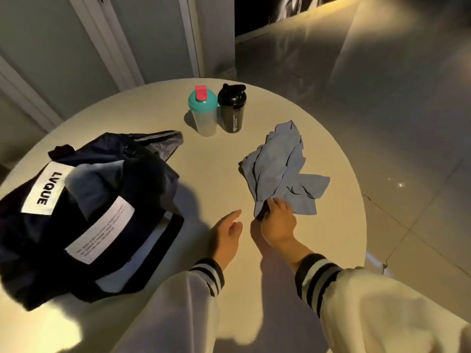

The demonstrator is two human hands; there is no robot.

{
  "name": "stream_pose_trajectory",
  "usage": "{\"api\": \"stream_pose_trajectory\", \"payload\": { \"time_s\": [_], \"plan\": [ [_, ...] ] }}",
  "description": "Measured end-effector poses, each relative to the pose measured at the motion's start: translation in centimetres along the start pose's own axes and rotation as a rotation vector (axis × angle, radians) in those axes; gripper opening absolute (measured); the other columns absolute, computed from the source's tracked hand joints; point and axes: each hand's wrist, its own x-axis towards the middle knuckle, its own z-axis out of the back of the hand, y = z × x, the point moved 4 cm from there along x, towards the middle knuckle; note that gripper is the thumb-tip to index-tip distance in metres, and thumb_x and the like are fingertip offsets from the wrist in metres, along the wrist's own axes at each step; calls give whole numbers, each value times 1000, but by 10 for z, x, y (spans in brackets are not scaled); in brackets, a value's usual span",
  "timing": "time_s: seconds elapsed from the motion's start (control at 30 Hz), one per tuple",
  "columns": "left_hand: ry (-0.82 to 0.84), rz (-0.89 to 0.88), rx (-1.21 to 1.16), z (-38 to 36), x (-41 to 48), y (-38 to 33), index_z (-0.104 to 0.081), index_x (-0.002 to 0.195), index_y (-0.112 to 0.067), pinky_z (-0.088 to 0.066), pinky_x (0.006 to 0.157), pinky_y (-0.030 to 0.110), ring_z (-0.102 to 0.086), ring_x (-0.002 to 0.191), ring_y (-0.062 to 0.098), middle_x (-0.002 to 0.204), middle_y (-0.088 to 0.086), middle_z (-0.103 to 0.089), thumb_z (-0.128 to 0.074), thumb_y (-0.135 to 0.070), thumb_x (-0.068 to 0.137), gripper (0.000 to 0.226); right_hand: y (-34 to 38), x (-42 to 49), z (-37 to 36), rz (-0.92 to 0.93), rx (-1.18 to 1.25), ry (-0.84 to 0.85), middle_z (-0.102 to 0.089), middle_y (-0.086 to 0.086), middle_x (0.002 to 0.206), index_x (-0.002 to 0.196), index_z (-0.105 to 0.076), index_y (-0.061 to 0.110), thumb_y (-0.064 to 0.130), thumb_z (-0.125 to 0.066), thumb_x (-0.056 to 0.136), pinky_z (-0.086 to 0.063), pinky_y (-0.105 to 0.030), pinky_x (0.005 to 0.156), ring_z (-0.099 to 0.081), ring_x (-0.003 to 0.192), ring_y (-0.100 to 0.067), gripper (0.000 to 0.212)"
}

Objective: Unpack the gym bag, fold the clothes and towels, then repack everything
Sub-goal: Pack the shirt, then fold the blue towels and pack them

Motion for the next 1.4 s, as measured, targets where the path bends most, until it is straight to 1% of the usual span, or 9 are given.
{"api": "stream_pose_trajectory", "payload": {
  "time_s": [0.13, 0.27, 0.57, 0.73, 0.87, 1.03, 1.17, 1.3, 1.4],
  "plan": [
    [34, -94, -35, -1, -10, -1, -48, 146, -33, -36, 100, 14, -50, 128, -2, 141, -17, -54, -44, -40, 105, 41, 23, -40, 12, 377, 289, -387, -65, -5, 124, 122, -69, 12, 16, -43, 92, -27, -32, 98, -50, 120, -19, 40],
    [-23, -174, -116, 0, -22, -3, -60, 124, -33, -48, 97, 22, -60, 114, -2, 129, -10, -64, -43, -53, 91, 41, 26, -79, -15, 487, 519, -272, -66, 2, 117, 115, -71, 13, 17, -43, 98, -38, -14, 100, -52, 108, 2, 32],
    [-153, -370, -143, 12, -24, 25, -64, 114, -32, -56, 95, 49, -70, 97, 15, 105, -6, -73, -51, -46, 102, 23, 4, -90, -54, 470, 582, -344, -67, 6, 111, 119, -62, 20, 16, -46, 100, -51, -35, 90, -58, 100, -9, 25],
    [-329, -490, -243, 28, -82, 43, -61, 118, -32, -59, 86, 38, -69, 101, 14, 110, -4, -70, -44, -49, 104, 27, 0, -119, -59, 602, 519, -333, -62, 6, 120, 135, -46, 29, 30, -47, 102, -52, -43, 92, -57, 106, -14, 33],
    [-451, -542, -146, 48, -155, 73, -63, 107, -29, -53, 79, 27, -64, 97, 10, 100, -9, -66, -45, -43, 105, 22, -15, -169, -69, 592, 479, -168, -57, 4, 133, 148, -37, 31, 40, -44, 105, -48, -33, 100, -53, 118, -15, 44],
    [-483, -545, -74, 60, -221, 107, -66, 81, -24, -56, 71, 42, -63, 77, 23, 73, -5, -65, -53, -45, 100, 31, -22, -233, -88, 666, 287, -97, -50, 3, 144, 151, -30, 39, 49, -44, 102, -46, -38, 105, -50, 127, -18, 52],
    [-434, -537, -42, 56, -234, 119, -69, 84, -26, -57, 78, 40, -65, 86, 19, 89, -2, -67, -59, -38, 100, 22, -29, -254, -89, 655, 261, -112, -52, -1, 137, 152, -29, 39, 41, -46, 103, -46, -39, 102, -51, 122, -22, 52],
    [-266, -580, 129, 39, -232, 114, -64, 99, -22, -46, 85, 10, -58, 103, 0, 114, -13, -56, -69, -29, 94, 10, -33, -252, -87, 633, 155, -226, -46, -9, 141, 153, -36, 27, 23, -50, 102, -33, -37, 108, -40, 128, -29, 53],
    [-204, -522, 204, 36, -228, 116, -59, 107, -25, -47, 76, 15, -62, 96, 8, 106, -9, -64, -70, -27, 92, 19, -35, -242, -90, 574, 130, -240, -38, -14, 153, 151, -43, 20, 15, -54, 98, -26, -44, 116, -31, 140, -34, 54]
  ]
}}
